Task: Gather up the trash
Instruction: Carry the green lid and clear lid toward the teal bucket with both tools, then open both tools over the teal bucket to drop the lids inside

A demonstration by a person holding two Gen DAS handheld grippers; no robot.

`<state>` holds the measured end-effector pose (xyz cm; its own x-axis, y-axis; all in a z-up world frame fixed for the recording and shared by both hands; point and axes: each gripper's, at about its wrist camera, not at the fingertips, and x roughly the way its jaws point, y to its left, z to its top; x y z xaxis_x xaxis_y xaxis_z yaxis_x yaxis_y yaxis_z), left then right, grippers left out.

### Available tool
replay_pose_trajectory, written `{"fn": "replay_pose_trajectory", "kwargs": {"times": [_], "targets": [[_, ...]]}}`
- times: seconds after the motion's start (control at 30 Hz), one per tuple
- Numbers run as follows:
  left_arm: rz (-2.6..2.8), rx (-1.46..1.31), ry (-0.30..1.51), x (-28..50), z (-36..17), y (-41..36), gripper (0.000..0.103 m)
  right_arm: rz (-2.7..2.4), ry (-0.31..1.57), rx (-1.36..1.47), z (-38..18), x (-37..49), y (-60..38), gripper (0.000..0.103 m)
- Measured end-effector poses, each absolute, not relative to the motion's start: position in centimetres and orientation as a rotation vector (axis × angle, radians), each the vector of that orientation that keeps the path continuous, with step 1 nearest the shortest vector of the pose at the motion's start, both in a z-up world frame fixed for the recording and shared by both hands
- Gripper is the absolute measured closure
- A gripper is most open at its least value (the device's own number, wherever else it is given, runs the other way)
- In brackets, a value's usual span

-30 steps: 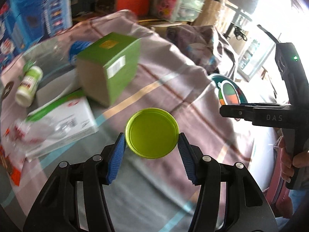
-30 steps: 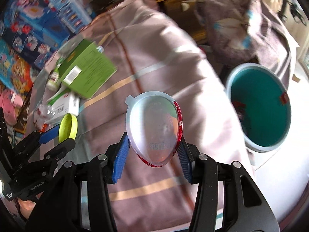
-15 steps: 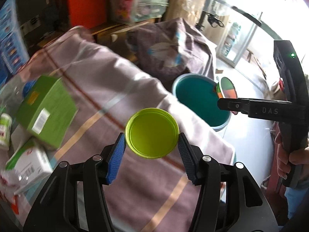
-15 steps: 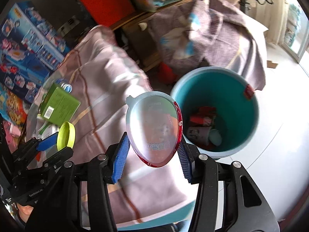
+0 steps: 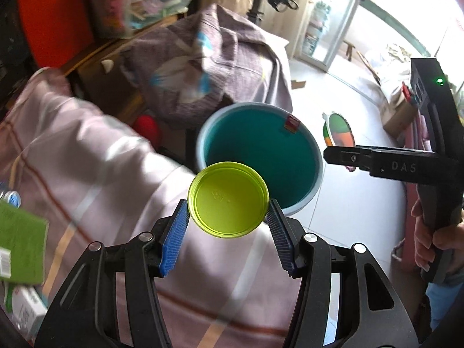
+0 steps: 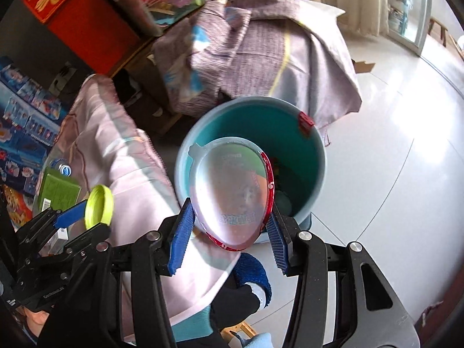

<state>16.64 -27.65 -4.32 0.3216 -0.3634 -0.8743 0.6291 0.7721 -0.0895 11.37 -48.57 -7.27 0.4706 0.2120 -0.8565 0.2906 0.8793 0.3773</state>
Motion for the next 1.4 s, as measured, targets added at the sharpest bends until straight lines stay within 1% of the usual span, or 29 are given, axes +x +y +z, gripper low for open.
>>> {"fn": "replay_pose_trajectory", "kwargs": {"times": [0.13,0.43,0.5,0.63,0.83,0.9,0.93,0.97,1.0,1.03,1.07,1.2,1.27,1.4], "targets": [[-0.687,0.308,1.09,18.0,-5.9,-30.2,0.047,-0.064,1.108,0.541,-8.1,11.9,-49.8,0.056],[-0.722,0.332,1.17,20.1,-9.7,-33.4,0.046,-0.096,1.14,0.555,-9.5,13.0,-51.7,0.056],[-0.722,0.337,1.192,20.5,-10.4,-33.7,0.045,-0.102,1.145,0.557,-9.7,13.1,-51.9,0.056],[-0.715,0.323,1.206,20.9,-10.9,-33.5,0.041,-0.104,1.157,0.558,-10.2,13.4,-52.0,0.056],[-0.702,0.282,1.212,21.3,-10.8,-32.2,0.039,-0.092,1.178,0.558,-10.9,14.1,-51.2,0.056],[-0.699,0.271,1.216,21.3,-10.8,-31.9,0.034,-0.087,1.186,0.56,-11.1,14.3,-51.0,0.055],[-0.699,0.265,1.213,21.2,-10.8,-31.8,0.026,-0.084,1.193,0.56,-11.2,14.4,-50.8,0.055],[-0.698,0.262,1.205,21.1,-10.6,-31.5,0.021,-0.082,1.2,0.558,-11.3,14.5,-50.7,0.055],[-0.697,0.261,1.196,21.0,-10.5,-31.4,0.019,-0.078,1.207,0.559,-11.4,14.6,-50.6,0.048],[-0.698,0.259,1.19,20.9,-10.3,-31.2,0.017,-0.077,1.214,0.563,-11.5,14.7,-50.5,0.037],[-0.701,0.256,1.186,20.8,-10.2,-31.2,0.016,-0.082,1.215,0.564,-11.6,14.7,-50.4,0.034],[-0.707,0.24,1.181,20.6,-9.8,-30.8,0.016,-0.093,1.223,0.571,-11.5,14.7,-50.2,0.029],[-0.706,0.233,1.179,20.5,-9.6,-30.5,0.012,-0.1,1.227,0.57,-11.5,14.7,-50.1,0.028],[-0.699,0.213,1.176,20.3,-9.6,-29.6,0.011,-0.113,1.241,0.567,-11.4,14.6,-49.8,0.025]]}}
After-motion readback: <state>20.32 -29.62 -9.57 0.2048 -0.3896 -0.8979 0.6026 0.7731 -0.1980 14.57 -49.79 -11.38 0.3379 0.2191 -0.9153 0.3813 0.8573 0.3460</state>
